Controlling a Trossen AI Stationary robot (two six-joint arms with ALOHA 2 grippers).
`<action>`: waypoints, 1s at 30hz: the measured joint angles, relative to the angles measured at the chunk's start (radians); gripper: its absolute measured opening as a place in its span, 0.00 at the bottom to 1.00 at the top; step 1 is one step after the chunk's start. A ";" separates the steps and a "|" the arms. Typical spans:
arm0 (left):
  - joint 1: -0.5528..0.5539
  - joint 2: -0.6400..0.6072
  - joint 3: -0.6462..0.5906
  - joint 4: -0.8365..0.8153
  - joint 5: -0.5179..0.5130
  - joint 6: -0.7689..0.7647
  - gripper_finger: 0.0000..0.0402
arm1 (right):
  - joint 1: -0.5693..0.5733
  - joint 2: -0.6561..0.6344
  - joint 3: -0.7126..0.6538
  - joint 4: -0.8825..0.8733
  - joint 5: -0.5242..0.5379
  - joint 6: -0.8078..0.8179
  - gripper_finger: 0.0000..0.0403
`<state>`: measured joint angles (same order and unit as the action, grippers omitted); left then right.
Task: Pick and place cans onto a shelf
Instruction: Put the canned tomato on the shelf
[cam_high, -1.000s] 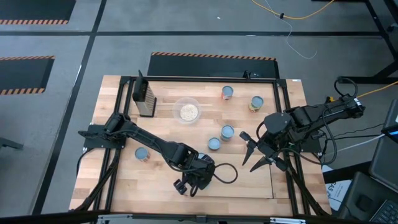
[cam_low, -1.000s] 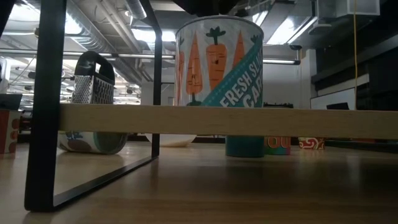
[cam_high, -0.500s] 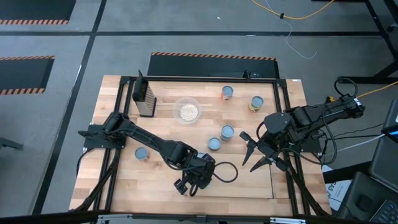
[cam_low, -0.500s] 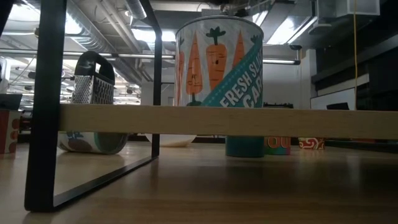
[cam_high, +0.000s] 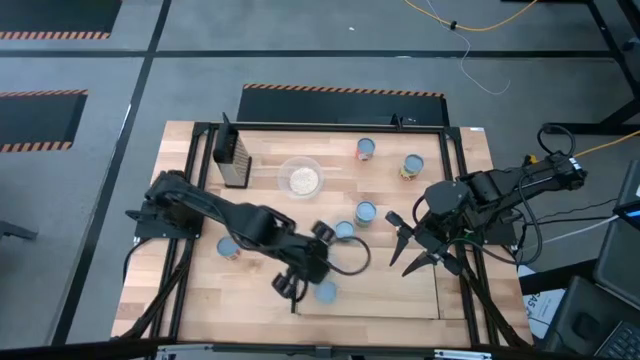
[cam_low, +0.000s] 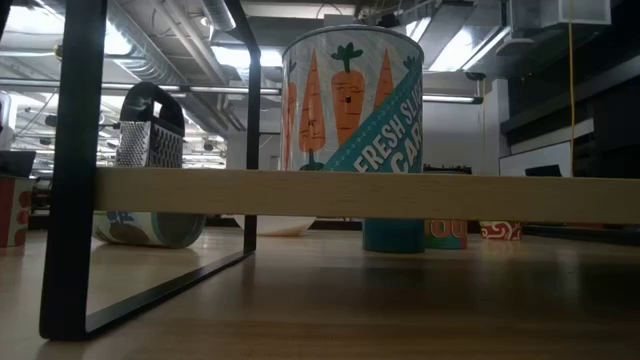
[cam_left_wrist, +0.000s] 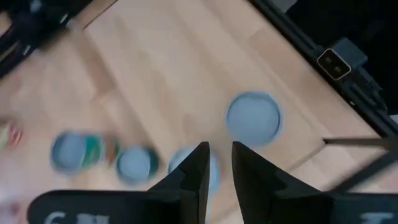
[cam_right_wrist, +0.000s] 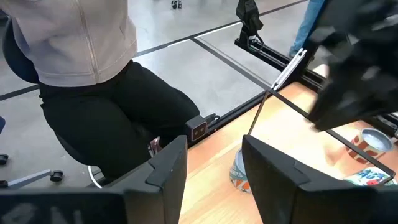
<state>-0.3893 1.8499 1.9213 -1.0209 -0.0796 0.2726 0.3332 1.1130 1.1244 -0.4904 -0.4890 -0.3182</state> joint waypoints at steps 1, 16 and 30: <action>0.000 -0.021 0.000 -0.030 -0.010 -0.034 0.15 | 0.000 0.000 0.000 0.000 0.000 0.000 0.39; -0.104 -0.217 -0.138 -0.354 -0.117 -0.632 0.14 | 0.000 0.000 0.000 -0.006 0.000 0.002 0.39; -0.269 -0.246 -0.585 -0.337 -0.034 -1.106 0.13 | 0.000 0.000 0.000 -0.009 0.000 0.001 0.39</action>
<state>-0.6583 1.6035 1.3360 -1.3582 -0.1138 -0.8336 0.3332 1.1130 1.1244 -0.4992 -0.4889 -0.3173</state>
